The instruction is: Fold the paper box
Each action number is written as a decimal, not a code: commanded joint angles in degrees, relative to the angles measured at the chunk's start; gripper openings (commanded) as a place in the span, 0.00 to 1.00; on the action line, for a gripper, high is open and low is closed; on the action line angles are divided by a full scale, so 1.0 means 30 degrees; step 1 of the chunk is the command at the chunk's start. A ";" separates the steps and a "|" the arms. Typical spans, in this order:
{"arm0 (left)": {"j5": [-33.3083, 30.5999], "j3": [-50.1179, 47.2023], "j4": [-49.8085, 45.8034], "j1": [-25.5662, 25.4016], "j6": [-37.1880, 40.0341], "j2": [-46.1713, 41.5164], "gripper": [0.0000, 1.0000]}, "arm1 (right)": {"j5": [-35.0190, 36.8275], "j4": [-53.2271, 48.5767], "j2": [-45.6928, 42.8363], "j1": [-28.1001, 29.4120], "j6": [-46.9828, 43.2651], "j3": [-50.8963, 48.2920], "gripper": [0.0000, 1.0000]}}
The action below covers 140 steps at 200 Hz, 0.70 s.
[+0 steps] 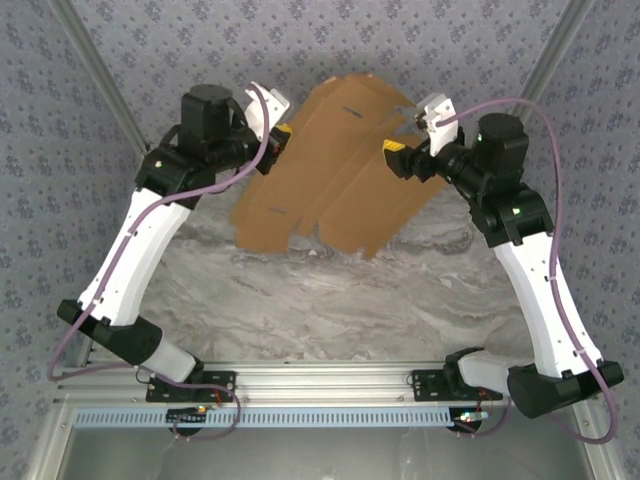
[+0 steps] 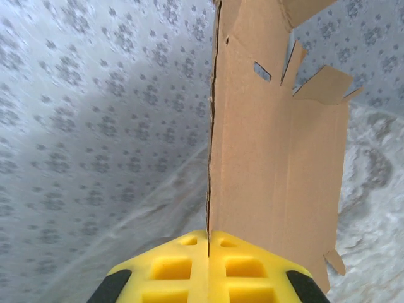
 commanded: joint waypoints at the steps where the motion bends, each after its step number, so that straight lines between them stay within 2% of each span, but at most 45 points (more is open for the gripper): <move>1: -0.1594 0.1911 -0.2938 -0.0476 0.3420 0.0057 0.00 | 0.0806 -0.1553 0.0123 0.0246 -0.2394 0.1158 0.77; 45: -0.2868 0.3798 -0.4115 -0.1314 0.6243 0.0232 0.00 | 0.0955 -0.1773 0.0221 0.0518 -0.3940 0.1897 0.78; 76: -0.3257 0.5120 -0.4965 -0.2020 0.7320 0.0673 0.00 | 0.0893 -0.1919 0.0468 0.0919 -0.4822 0.2505 0.80; 100: -0.3637 0.5640 -0.3940 -0.1990 0.5845 0.0866 0.00 | 0.1326 -0.2269 0.0825 0.1218 -0.4405 0.3124 0.80; 122: -0.3115 0.6118 -0.3559 -0.1547 0.4006 0.0909 0.00 | 0.2991 -0.2747 0.0761 0.0687 -0.2036 0.3167 0.80; 140: -0.2291 0.5928 -0.3587 -0.1214 0.3170 0.0624 0.00 | 0.2057 -0.2274 0.0103 -0.0453 -0.0529 0.2019 0.80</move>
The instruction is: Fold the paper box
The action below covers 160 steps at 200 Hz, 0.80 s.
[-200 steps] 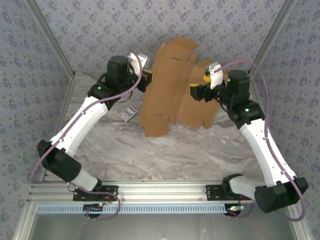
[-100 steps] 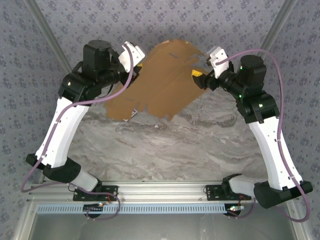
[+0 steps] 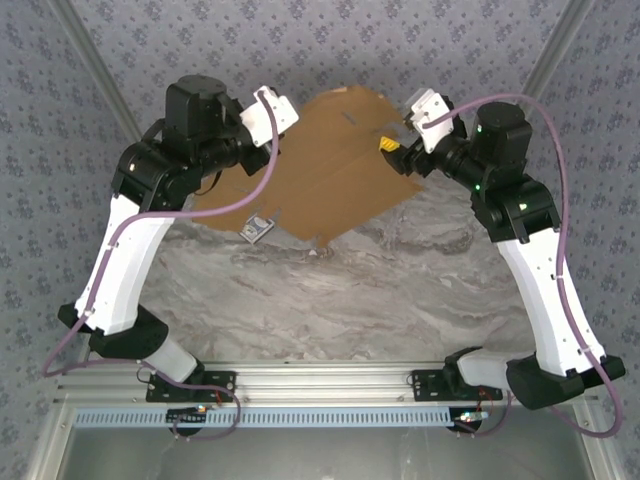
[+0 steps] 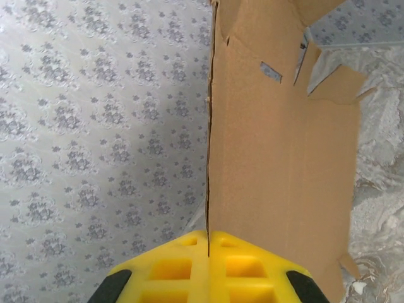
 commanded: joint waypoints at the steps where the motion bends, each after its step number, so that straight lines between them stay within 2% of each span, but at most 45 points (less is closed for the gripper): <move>1: 0.0825 0.0518 0.0842 0.0457 -0.1824 -0.0417 0.00 | 0.0206 -0.0092 -0.0734 -0.1257 0.2592 -0.0681 0.80; 19: 0.1423 -0.0304 0.1178 0.0648 -0.1572 -0.0925 0.00 | -0.1656 0.0384 -0.1443 -0.1654 0.2872 -0.1478 0.81; 45: 0.1579 -0.0471 0.1093 0.0643 -0.0268 -0.1163 0.00 | -0.3167 0.0411 -0.1832 -0.1067 0.1146 -0.1228 0.83; 80: 0.0225 -0.0322 0.0870 0.0002 0.2468 -0.1071 0.00 | -0.1936 -0.0843 -0.0967 0.1598 -0.2733 0.1025 0.83; 124: -0.4621 0.2240 -0.0963 -0.1813 0.6758 0.1302 0.00 | -0.0932 -0.0843 -0.0690 0.3507 -0.5204 0.1916 0.83; 160: -0.4700 0.4480 -0.2219 -0.2593 0.8264 0.2844 0.00 | -0.0544 -0.1952 0.0287 0.3793 -0.6310 0.3015 0.83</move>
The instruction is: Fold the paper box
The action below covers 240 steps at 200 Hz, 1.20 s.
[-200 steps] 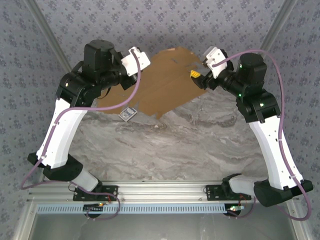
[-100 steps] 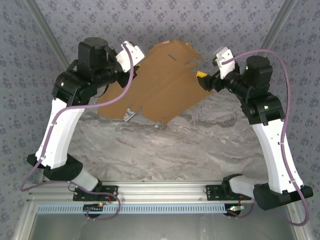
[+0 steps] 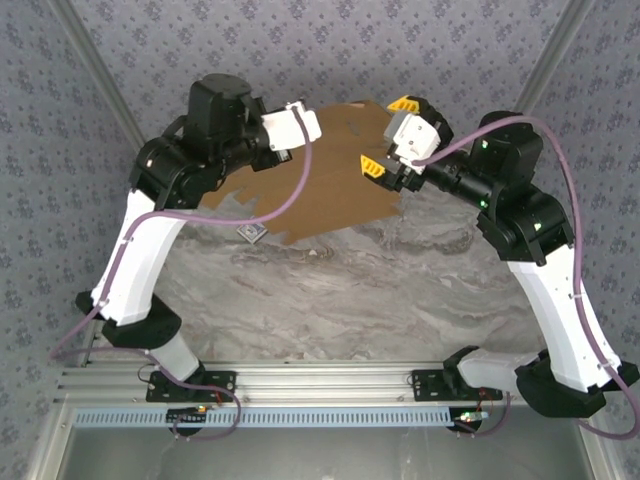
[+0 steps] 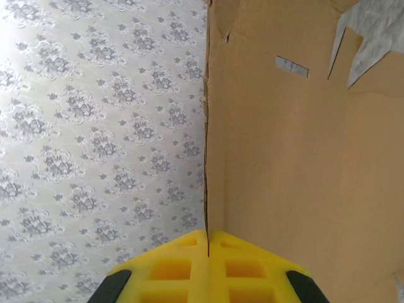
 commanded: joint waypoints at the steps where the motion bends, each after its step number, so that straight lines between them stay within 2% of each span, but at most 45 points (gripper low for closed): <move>1: -0.1111 0.1462 -0.0879 -0.0525 0.2240 0.0702 0.00 | 0.0686 -0.1219 0.0916 0.0144 -0.1598 0.1240 0.83; 40: -0.1125 0.2008 -0.0744 -0.1374 0.3531 0.1210 0.00 | 0.0221 -0.3814 0.3224 0.0126 -0.2743 0.4363 0.78; 77: -0.1360 0.2966 -0.0924 -0.1896 0.4257 0.1798 0.00 | 0.0075 -0.5267 0.4674 0.0109 -0.3468 0.6052 0.64; 116: -0.1955 0.3124 -0.0930 -0.2181 0.4797 0.2093 0.00 | 0.0193 -0.5432 0.5150 0.0069 -0.3690 0.6310 0.46; 131: -0.1954 0.3111 -0.0938 -0.2216 0.4836 0.2133 0.00 | 0.0414 -0.5658 0.5456 0.0046 -0.3868 0.6633 0.37; 148: -0.1818 0.3094 -0.0931 -0.2227 0.4833 0.2186 0.00 | 0.0537 -0.5895 0.5708 -0.0095 -0.3979 0.6902 0.32; 175: -0.1751 0.3094 -0.0888 -0.2269 0.4659 0.2196 0.00 | 0.0552 -0.6026 0.5841 -0.0411 -0.3935 0.6872 0.17; 185: -0.1690 0.3108 -0.0894 -0.2256 0.4466 0.2163 0.00 | 0.0448 -0.6058 0.5814 -0.0598 -0.3835 0.6810 0.08; 204: -0.1479 0.3094 -0.0814 -0.2256 0.3999 0.2013 0.00 | 0.0288 -0.5998 0.5654 -0.0833 -0.3720 0.6512 0.00; 235: -0.1118 0.3094 -0.0453 -0.2258 0.3257 0.1753 0.00 | -0.0560 -0.5257 0.4942 -0.1406 -0.3113 0.5570 0.00; 240: -0.1051 0.3097 -0.0342 -0.2232 0.3089 0.1723 0.04 | -0.0812 -0.5132 0.4777 -0.1539 -0.2899 0.5380 0.00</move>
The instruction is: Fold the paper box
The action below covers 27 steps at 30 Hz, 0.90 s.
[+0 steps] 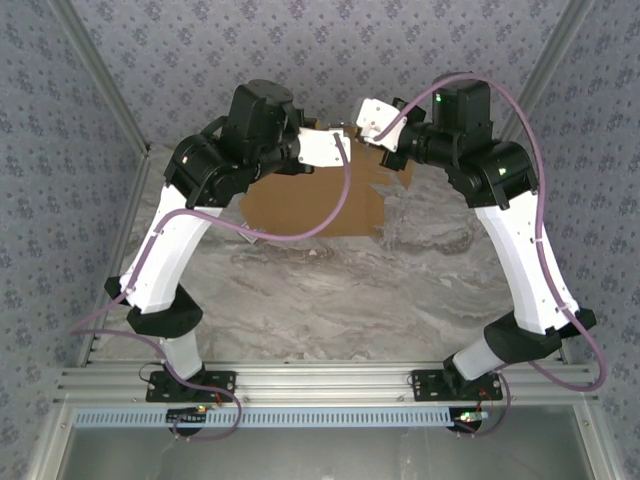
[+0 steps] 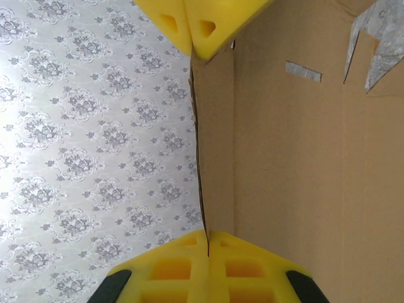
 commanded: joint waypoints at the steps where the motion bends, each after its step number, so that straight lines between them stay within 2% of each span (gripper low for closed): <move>1: 0.0294 0.0494 0.0888 -0.0116 -0.0933 -0.0537 0.05 | -0.0352 0.0099 -0.0825 -0.0778 0.0451 -0.0645 0.00; 2: 0.0312 0.0496 0.1110 -0.0086 -0.1250 -0.0582 0.14 | -0.0509 0.0233 -0.0982 -0.0926 0.0686 -0.0797 0.00; 5: 0.0484 0.0494 0.1470 0.0136 -0.2676 -0.0884 0.31 | -0.1126 0.0834 -0.1564 -0.1598 0.1637 -0.1459 0.00; 8: 0.1184 0.0367 0.1365 0.0787 -0.5020 -0.1513 0.44 | -0.1854 0.1048 -0.2019 -0.2412 0.2648 -0.1842 0.00; 10: 0.1969 -0.0395 0.1546 0.1642 -0.6916 -0.2350 0.49 | -0.2356 0.1060 -0.2351 -0.2971 0.3154 -0.2117 0.00; 14: 0.3464 -0.5737 0.4163 0.3859 -1.0044 -0.5713 0.54 | -0.2896 0.1016 -0.2833 -0.3943 0.3973 -0.2651 0.00; 16: 0.4492 -0.9332 0.6528 0.5433 -1.1450 -0.7805 0.63 | -0.3046 0.1058 -0.3039 -0.4334 0.4131 -0.3065 0.00; 18: 0.6572 -1.2678 0.8304 0.7546 -1.3235 -0.9833 0.70 | -0.3145 0.1161 -0.3196 -0.4696 0.4419 -0.3400 0.00; 21: 0.9344 -1.5964 0.9243 0.9823 -1.5138 -1.1997 0.76 | -0.3376 0.1134 -0.3271 -0.5164 0.4808 -0.3644 0.00; 23: 1.0803 -1.7735 0.9404 1.0724 -1.5790 -1.2932 0.79 | -0.3612 0.1109 -0.3297 -0.5414 0.4887 -0.3785 0.00; 27: 1.2481 -2.0265 0.9237 1.2918 -1.6237 -1.3712 0.80 | -0.4010 0.1122 -0.3344 -0.5766 0.4915 -0.3983 0.00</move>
